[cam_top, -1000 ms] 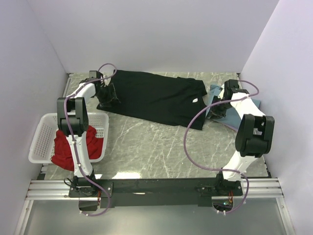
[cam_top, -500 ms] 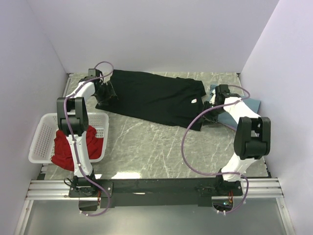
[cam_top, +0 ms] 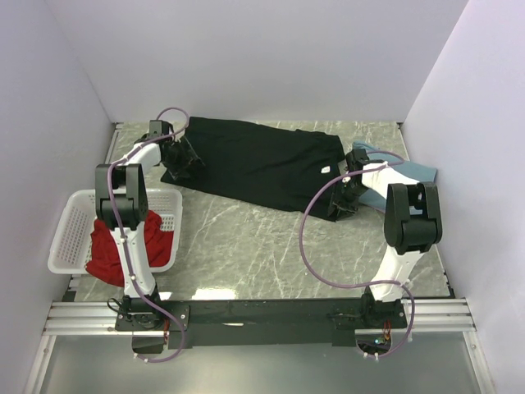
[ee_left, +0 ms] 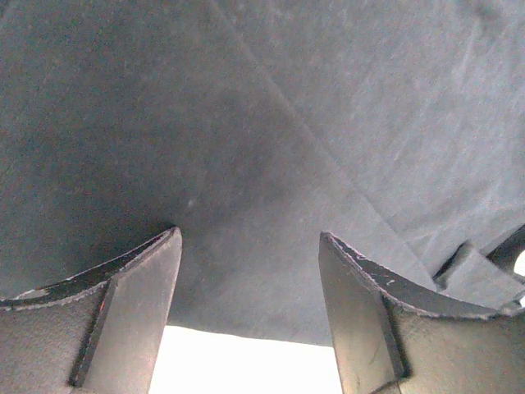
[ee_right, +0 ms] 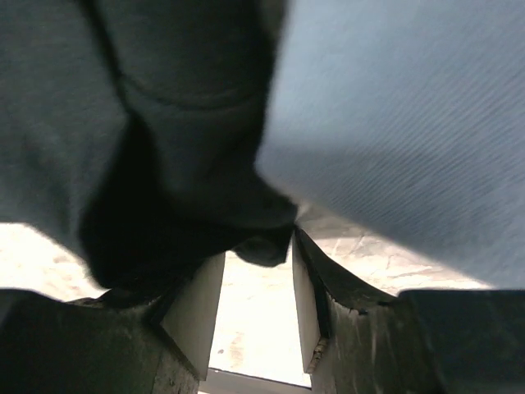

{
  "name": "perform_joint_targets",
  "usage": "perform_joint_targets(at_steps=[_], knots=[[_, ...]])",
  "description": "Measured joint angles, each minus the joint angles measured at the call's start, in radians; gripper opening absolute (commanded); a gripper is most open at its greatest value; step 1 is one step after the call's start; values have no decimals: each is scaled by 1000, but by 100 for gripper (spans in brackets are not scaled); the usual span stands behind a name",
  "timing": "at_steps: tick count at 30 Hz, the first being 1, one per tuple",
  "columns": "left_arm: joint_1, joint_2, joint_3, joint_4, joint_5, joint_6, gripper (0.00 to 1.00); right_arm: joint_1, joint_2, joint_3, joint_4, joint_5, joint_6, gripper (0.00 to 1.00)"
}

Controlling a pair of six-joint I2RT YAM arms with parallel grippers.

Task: Fold and stack the t-shirts
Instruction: Fold the tshirt

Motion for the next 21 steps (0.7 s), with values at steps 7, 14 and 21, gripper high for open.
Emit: perform_joint_targets(at_steps=[7,14,21], knots=[[0,23,20,16,6,-24,74,0,13,1,-2,32,29,41],[0,27,27,14,2,-23,75,1,23,2,-3,37,37,7],[1,27,39,-7,-30,2,75,27,20,1,-27,24,27,0]])
